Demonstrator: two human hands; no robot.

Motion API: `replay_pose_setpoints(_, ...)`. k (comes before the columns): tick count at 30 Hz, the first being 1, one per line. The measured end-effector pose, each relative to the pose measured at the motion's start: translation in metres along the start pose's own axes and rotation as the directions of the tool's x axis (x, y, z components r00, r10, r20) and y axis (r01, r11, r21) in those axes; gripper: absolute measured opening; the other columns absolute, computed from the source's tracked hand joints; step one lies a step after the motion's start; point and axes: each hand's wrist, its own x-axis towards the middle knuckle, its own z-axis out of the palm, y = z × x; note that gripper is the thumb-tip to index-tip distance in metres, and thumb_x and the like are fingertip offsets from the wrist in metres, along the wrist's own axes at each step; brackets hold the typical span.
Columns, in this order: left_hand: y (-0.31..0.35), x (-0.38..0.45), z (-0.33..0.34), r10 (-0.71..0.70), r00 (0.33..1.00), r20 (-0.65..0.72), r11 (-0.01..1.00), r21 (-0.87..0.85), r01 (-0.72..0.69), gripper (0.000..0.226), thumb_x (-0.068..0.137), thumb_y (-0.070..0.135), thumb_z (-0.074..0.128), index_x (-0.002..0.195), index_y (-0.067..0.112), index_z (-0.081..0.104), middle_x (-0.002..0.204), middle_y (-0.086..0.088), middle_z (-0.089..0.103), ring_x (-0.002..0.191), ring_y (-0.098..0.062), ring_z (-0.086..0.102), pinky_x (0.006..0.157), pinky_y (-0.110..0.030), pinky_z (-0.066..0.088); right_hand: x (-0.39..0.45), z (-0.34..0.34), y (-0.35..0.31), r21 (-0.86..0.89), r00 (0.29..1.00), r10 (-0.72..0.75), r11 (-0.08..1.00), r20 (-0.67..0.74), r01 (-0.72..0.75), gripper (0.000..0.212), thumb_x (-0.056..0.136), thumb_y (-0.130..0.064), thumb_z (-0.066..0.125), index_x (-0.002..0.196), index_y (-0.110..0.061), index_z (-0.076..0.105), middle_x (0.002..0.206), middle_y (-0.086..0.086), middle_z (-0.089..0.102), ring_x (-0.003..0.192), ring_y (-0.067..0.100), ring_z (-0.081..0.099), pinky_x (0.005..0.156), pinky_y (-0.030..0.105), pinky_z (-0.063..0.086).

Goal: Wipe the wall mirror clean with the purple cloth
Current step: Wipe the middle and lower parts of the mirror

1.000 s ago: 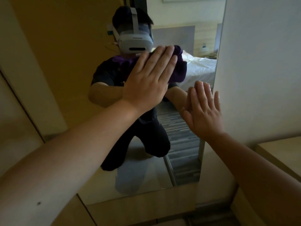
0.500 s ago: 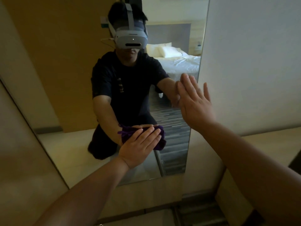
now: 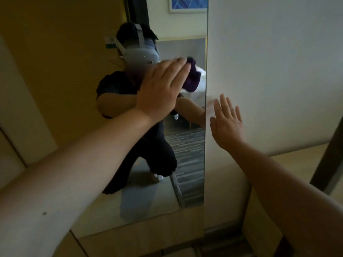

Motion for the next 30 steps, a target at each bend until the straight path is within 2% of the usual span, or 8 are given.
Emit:
replay_pose_setpoints(5, 0.000, 0.045, 0.018, 0.009, 1.000, 0.029, 0.992, 0.127, -0.012, 0.045, 0.100, 0.010, 0.038, 0.144, 0.006, 0.047, 0.149, -0.014, 0.048, 0.136, -0.033, 0.047, 0.109, -0.047, 0.038, 0.007, 0.021, 0.010, -0.055, 0.998, -0.016, 0.998, 0.055, 0.019, 0.069, 0.104, -0.045, 0.019, 0.154, -0.019, -0.020, 0.164, 0.007, -0.020, 0.150, 0.029, -0.018, 0.122, 0.053, -0.002)
replay_pose_setpoints(11, 0.040, -0.019, 0.038, 0.076, 0.991, 0.111, 0.989, 0.117, -0.089, 0.049, 0.107, 0.020, 0.031, 0.153, 0.006, 0.033, 0.159, -0.015, 0.033, 0.147, -0.033, 0.031, 0.116, -0.052, 0.031, 0.010, 0.034, 0.017, -0.050, 0.999, -0.045, 0.998, -0.001, 0.045, 0.071, 0.101, -0.052, 0.012, 0.155, -0.015, -0.013, 0.165, 0.010, -0.013, 0.151, 0.029, -0.014, 0.122, 0.053, -0.001)
replay_pose_setpoints(14, 0.064, -0.070, 0.046, 0.130, 0.978, 0.163, 0.985, 0.094, -0.147, 0.050, 0.108, 0.021, 0.028, 0.155, 0.005, 0.028, 0.161, -0.017, 0.028, 0.148, -0.035, 0.025, 0.117, -0.052, 0.030, 0.011, 0.043, 0.024, -0.062, 0.998, -0.063, 0.996, -0.031, 0.061, 0.071, 0.103, -0.052, 0.017, 0.156, -0.014, -0.009, 0.163, 0.005, -0.016, 0.151, 0.028, -0.014, 0.122, 0.052, 0.000)
replay_pose_setpoints(16, 0.083, -0.105, 0.049, 0.182, 0.957, 0.227, 0.976, 0.076, -0.204, 0.052, 0.107, 0.022, 0.027, 0.156, 0.004, 0.026, 0.161, -0.018, 0.026, 0.149, -0.037, 0.024, 0.117, -0.052, 0.029, 0.011, 0.045, 0.025, -0.067, 0.996, -0.082, 0.995, -0.046, 0.079, 0.070, 0.104, -0.051, 0.021, 0.156, -0.014, -0.009, 0.161, 0.004, -0.019, 0.150, 0.028, -0.015, 0.122, 0.052, -0.001)
replay_pose_setpoints(19, 0.109, -0.155, 0.055, 0.267, 0.899, 0.348, 0.954, 0.037, -0.298, 0.055, 0.104, 0.022, 0.027, 0.156, 0.004, 0.025, 0.161, -0.018, 0.027, 0.148, -0.036, 0.027, 0.118, -0.051, 0.025, 0.011, 0.044, 0.025, -0.059, 0.994, -0.090, 0.994, -0.059, 0.087, 0.070, 0.104, -0.050, 0.023, 0.156, -0.014, -0.006, 0.165, 0.010, -0.011, 0.151, 0.030, -0.012, 0.122, 0.052, -0.001)
replay_pose_setpoints(24, 0.131, -0.202, 0.056, 0.306, 0.802, 0.513, 0.944, -0.052, -0.326, 0.063, 0.098, 0.029, 0.041, 0.156, 0.010, 0.025, 0.163, -0.012, 0.024, 0.149, -0.031, 0.022, 0.119, -0.047, 0.014, 0.011, 0.040, 0.024, -0.078, 0.996, -0.083, 0.994, -0.034, 0.080, 0.070, 0.103, -0.052, 0.019, 0.157, -0.013, -0.004, 0.165, 0.012, -0.008, 0.151, 0.029, -0.014, 0.122, 0.052, -0.001)
replay_pose_setpoints(27, 0.132, -0.210, 0.045, 0.327, 0.744, 0.582, 0.944, -0.158, -0.291, 0.062, 0.097, 0.028, 0.050, 0.154, 0.012, 0.031, 0.161, -0.009, 0.030, 0.146, -0.029, 0.028, 0.117, -0.044, 0.023, 0.011, 0.038, 0.023, -0.086, 0.998, -0.068, 0.994, -0.014, 0.066, 0.070, 0.103, -0.052, 0.018, 0.156, -0.014, -0.006, 0.165, 0.011, -0.011, 0.151, 0.030, -0.014, 0.122, 0.053, 0.000)
replay_pose_setpoints(30, 0.125, -0.219, 0.023, 0.324, 0.731, 0.601, 0.945, -0.251, -0.212, 0.049, 0.098, 0.019, 0.044, 0.147, 0.013, 0.042, 0.153, -0.008, 0.044, 0.136, -0.026, 0.046, 0.104, -0.040, 0.043, 0.009, 0.034, 0.019, -0.055, 0.999, -0.043, 0.998, 0.014, 0.044, 0.070, 0.103, -0.051, 0.020, 0.156, -0.016, -0.012, 0.164, 0.009, -0.016, 0.150, 0.029, -0.018, 0.122, 0.052, -0.001)
